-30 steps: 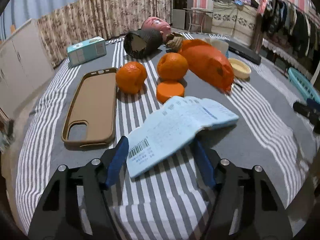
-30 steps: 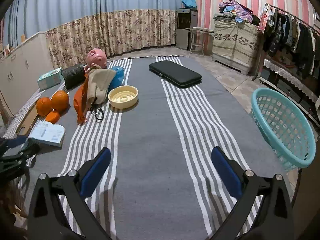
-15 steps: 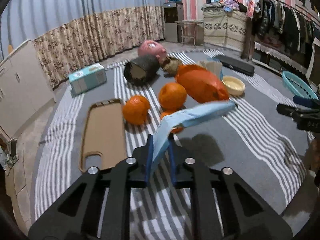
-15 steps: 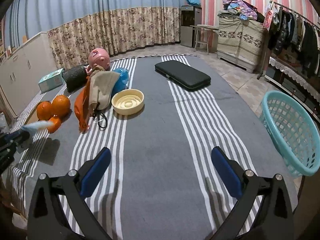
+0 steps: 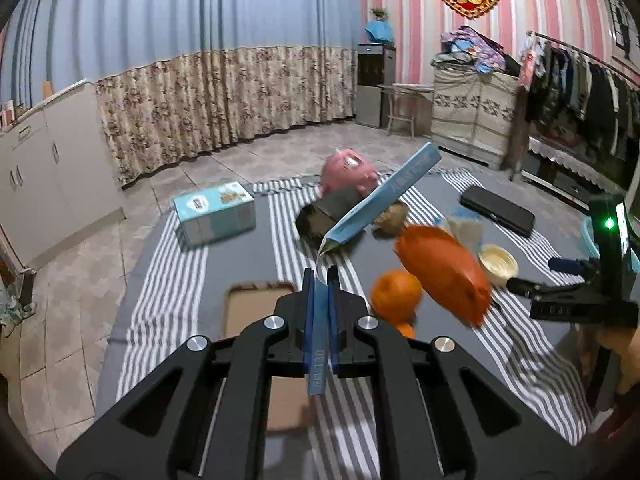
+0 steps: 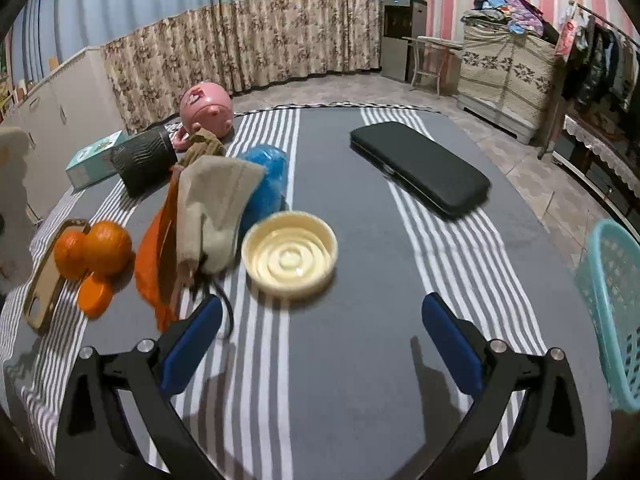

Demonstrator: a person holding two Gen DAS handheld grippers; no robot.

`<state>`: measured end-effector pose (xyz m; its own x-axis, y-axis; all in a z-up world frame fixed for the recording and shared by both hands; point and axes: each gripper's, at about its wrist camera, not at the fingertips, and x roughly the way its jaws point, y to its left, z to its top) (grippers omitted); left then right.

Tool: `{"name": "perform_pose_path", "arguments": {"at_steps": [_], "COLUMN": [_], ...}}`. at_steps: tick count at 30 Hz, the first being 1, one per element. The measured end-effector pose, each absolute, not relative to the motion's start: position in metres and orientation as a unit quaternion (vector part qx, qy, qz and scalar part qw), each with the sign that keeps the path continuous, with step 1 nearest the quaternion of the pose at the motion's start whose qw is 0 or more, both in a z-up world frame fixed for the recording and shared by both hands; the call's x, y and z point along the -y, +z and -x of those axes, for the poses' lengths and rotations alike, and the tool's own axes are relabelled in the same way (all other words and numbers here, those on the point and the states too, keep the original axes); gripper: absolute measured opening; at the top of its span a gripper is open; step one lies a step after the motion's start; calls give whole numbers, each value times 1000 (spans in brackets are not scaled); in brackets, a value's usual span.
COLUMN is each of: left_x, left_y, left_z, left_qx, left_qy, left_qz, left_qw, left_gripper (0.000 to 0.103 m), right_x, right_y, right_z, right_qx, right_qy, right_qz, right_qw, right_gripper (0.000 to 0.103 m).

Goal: Collect trash
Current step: 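Grasp the cream round plastic bowl with the right tool while the left tool lifts the receipt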

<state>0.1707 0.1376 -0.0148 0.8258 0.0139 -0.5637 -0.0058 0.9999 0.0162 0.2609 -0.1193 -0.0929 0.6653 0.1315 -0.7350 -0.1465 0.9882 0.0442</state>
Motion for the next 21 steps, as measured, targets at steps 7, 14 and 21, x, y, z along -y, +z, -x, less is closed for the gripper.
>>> {"name": "perform_pose_path", "arguments": {"at_steps": [7, 14, 21], "left_x": [-148, -138, -113], "left_y": [-10, -9, -3], "left_z": [-195, -203, -207], "left_qx": [-298, -298, -292], "left_qy": [16, 24, 16], "left_qz": [17, 12, 2], "left_qw": [954, 954, 956], "left_gripper": [5, 5, 5], "right_x": [104, 109, 169], "right_y": [-105, -92, -55], "right_z": [-297, -286, -257], "right_qx": [-444, -410, -358], "right_qy": [95, 107, 58], "right_qz": [11, 16, 17], "right_qw": [891, 906, 932], "right_gripper": [65, 61, 61]}}
